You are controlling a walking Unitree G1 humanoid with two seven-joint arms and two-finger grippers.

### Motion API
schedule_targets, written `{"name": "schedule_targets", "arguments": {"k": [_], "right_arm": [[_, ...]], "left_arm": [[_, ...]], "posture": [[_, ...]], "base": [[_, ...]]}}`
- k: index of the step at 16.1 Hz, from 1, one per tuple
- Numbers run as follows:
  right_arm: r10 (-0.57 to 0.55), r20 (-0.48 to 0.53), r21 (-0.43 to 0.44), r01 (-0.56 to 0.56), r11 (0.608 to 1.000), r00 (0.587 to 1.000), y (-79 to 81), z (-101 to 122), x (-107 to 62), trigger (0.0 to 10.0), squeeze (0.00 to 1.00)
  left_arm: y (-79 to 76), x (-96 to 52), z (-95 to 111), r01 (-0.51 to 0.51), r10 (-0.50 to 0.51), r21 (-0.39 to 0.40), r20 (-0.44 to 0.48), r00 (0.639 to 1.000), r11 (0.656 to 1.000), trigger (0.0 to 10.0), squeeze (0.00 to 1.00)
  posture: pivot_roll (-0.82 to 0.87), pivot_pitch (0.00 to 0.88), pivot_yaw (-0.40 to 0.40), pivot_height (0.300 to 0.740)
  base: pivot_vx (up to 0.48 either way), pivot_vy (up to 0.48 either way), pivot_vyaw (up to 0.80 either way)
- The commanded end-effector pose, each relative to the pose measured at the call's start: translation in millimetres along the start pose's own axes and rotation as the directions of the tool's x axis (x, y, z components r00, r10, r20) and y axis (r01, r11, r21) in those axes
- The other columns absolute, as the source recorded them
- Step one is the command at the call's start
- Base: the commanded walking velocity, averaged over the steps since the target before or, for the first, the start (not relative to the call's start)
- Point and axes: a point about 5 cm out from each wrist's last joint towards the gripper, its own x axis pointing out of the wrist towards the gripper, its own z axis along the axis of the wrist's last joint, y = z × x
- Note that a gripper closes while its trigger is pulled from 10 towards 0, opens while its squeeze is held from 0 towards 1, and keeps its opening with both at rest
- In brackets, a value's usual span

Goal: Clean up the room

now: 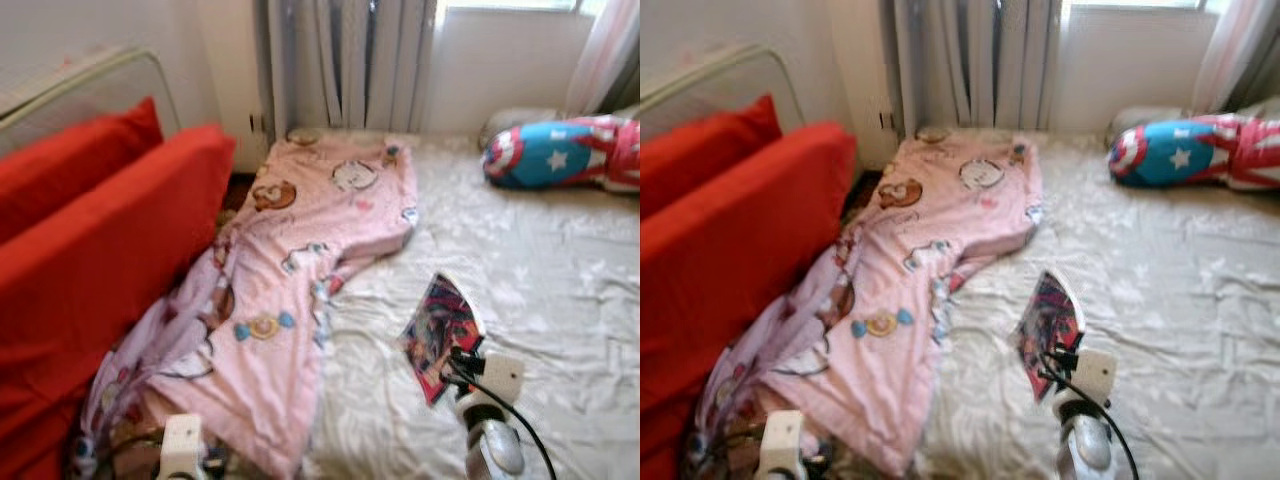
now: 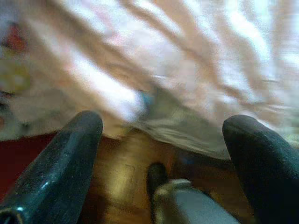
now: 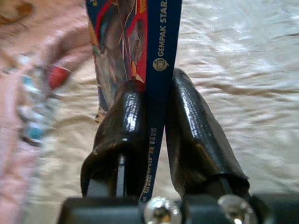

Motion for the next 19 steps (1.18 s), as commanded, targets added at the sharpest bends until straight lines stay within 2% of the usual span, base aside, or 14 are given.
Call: {"name": "schedule_targets", "arguments": {"k": [1, 3, 19], "right_arm": [[0.001, 0.044, 0.009, -0.001, 1.0, 0.999, 2.8, 11.2, 6.2, 10.0, 0.0], [0.004, 0.044, 0.011, -0.005, 1.0, 0.999, 3.3, 11.6, 6.6, 10.0, 0.0], [0.023, 0.044, -0.009, -0.022, 1.0, 0.999, 6.8, 9.7, 5.3, 10.0, 0.0]], "left_arm": [[6.1, -2.8, -7.9, -0.011, 0.012, 0.021, -0.025, 1.0, 1.0, 10.0, 0.0], [6.8, -3.7, -10.2, -0.014, 0.014, 0.021, -0.032, 0.999, 1.0, 10.0, 0.0], [3.5, -4.1, -12.1, 0.0, 0.002, 0.037, -0.035, 0.999, 0.999, 10.0, 0.0]], "posture": [[-0.03, 0.0, -0.026, 0.74], [-0.04, 0.0, -0.026, 0.74], [-0.05, 0.0, -0.008, 0.74]], "base": [[0.0, -0.281, -0.59], [0.0, -0.279, -0.7], [0.0, -0.282, 0.0]]}}
